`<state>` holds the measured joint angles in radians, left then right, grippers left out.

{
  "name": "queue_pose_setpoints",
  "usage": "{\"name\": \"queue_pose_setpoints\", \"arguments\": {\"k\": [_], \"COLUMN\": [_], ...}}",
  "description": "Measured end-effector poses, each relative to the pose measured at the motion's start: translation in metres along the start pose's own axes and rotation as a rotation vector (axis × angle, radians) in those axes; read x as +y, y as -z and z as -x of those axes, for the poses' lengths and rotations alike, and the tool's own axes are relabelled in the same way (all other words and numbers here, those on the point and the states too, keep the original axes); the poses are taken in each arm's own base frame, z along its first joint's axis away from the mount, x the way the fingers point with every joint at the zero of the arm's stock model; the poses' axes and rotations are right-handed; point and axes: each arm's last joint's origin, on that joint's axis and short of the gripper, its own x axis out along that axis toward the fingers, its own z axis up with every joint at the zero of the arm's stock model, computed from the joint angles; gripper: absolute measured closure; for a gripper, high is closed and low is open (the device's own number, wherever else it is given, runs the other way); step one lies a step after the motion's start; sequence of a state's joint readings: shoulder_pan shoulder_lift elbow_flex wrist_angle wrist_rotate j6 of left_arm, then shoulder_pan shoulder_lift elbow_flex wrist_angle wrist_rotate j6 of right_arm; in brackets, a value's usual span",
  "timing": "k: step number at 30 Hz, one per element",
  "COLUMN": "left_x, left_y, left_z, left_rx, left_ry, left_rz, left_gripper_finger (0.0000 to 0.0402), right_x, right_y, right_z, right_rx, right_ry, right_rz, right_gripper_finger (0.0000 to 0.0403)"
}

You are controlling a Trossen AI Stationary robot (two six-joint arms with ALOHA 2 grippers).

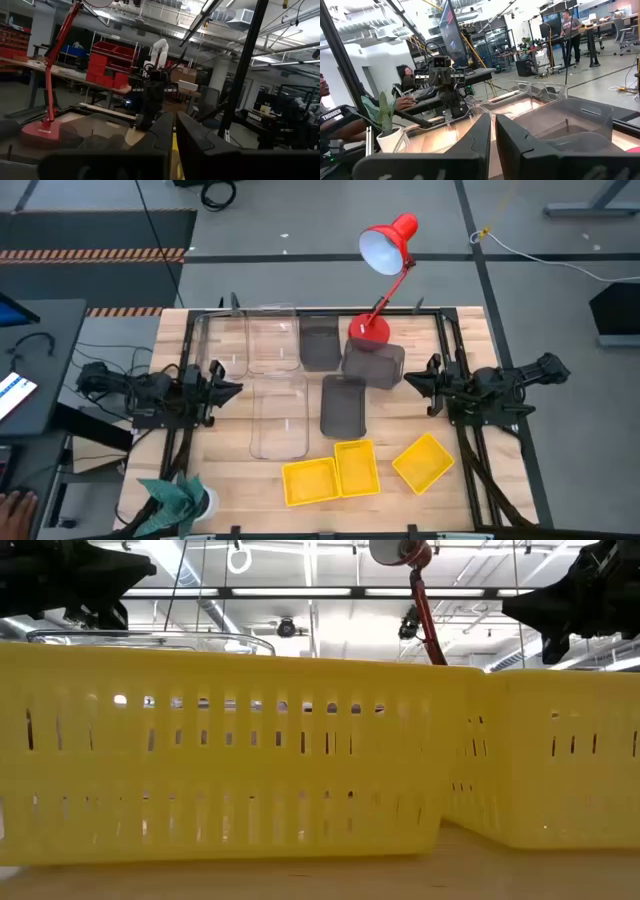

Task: Stack baskets by color

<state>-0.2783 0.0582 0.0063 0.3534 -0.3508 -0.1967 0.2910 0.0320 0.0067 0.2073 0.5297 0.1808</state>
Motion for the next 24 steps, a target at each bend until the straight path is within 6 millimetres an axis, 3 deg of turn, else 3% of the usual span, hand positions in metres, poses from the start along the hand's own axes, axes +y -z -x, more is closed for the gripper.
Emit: {"name": "queue_pose_setpoints", "arguments": {"k": [24], "left_x": [0.0000], "left_y": [0.0000], "left_z": [0.0000], "left_rx": [0.000], "left_ry": [0.000], "left_rz": [0.000], "left_gripper_finger": [0.0367], "right_x": [0.0000], "right_y": [0.0001], "right_z": [0.0000], "right_rx": [0.000], "right_ry": [0.000], "right_rz": [0.000], "right_gripper_finger": [0.0369]}}
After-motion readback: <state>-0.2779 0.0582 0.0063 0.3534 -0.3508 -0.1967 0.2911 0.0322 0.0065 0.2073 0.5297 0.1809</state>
